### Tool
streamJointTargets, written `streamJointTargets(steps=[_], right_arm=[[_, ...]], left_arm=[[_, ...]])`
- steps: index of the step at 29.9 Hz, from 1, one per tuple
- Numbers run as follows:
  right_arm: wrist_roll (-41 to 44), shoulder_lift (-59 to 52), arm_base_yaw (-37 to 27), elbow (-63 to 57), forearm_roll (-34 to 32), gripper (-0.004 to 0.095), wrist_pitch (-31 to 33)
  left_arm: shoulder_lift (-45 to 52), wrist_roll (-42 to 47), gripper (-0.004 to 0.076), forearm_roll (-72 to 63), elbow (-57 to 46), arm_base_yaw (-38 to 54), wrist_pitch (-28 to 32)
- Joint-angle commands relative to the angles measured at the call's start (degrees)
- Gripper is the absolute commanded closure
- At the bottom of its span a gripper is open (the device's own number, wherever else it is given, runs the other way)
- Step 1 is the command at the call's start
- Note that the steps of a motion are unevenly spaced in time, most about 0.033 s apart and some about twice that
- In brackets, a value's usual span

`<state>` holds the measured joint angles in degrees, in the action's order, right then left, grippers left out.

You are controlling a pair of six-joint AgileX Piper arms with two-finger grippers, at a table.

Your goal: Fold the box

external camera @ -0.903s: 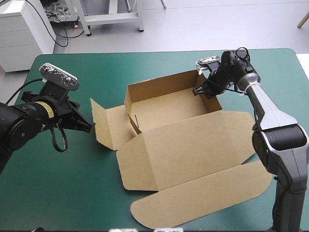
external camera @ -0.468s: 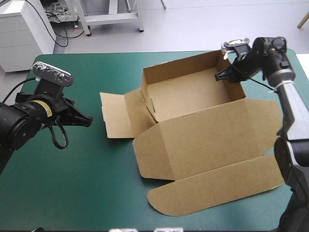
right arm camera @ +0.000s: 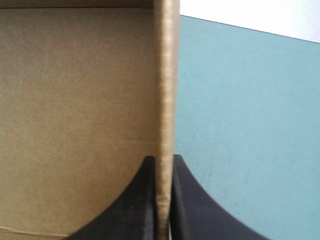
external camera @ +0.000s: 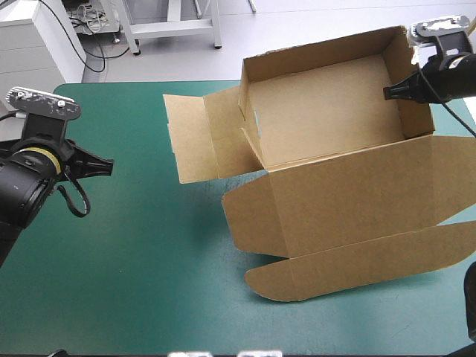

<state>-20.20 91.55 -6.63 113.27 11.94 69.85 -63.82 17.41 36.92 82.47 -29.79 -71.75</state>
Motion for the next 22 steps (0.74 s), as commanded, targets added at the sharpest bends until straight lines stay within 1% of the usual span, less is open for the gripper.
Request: streamJointTargets(steps=[1,3,6,7,12,13,17,19,22], right_arm=[[-0.06,-4.72,-0.4,1.61,1.92,0.093,-2.85],[-0.06,-5.19,-0.4,1.61,2.07,0.0929,-2.85],[-0.06,-6.0,-0.4,1.61,1.96,0.093,-2.85],[-0.06,-6.06,-0.4,1.61,1.96,0.093,-2.85],[-0.06,-6.14,-0.4,1.61,3.25,0.093,-2.85],[-0.06,-6.14,-0.4,1.61,3.94,0.093,-2.85],[-0.72,-6.14,-0.4,1.61,6.69,0.093,-2.85],[-1.1,-6.14,-0.4,1.61,7.06,0.093,-2.85],[-1.1,-6.14,-0.4,1.61,7.62,0.093,-2.85]], left_arm=[[0.98,0.51,0.0725,3.67,1.3,2.49,0.03],[0.98,-2.91,0.0704,-0.94,1.3,5.89,1.1],[0.98,-11.49,0.0704,-13.24,1.3,13.68,4.0],[0.98,-15.31,0.0704,-19.19,1.3,17.68,4.94],[0.98,-26.85,0.0705,-36.0,-2.75,32.9,8.55],[0.88,-29.39,0.0705,-40.61,-4.89,36.81,9.62],[0.65,-38.33,0.0706,-58.58,-14.0,47.3,15.03],[0.3,-43.81,0.0706,-68.61,-20.04,50.15,18.96],[-0.35,-53.05,0.0706,-80.27,-28.27,50.44,25.36]])
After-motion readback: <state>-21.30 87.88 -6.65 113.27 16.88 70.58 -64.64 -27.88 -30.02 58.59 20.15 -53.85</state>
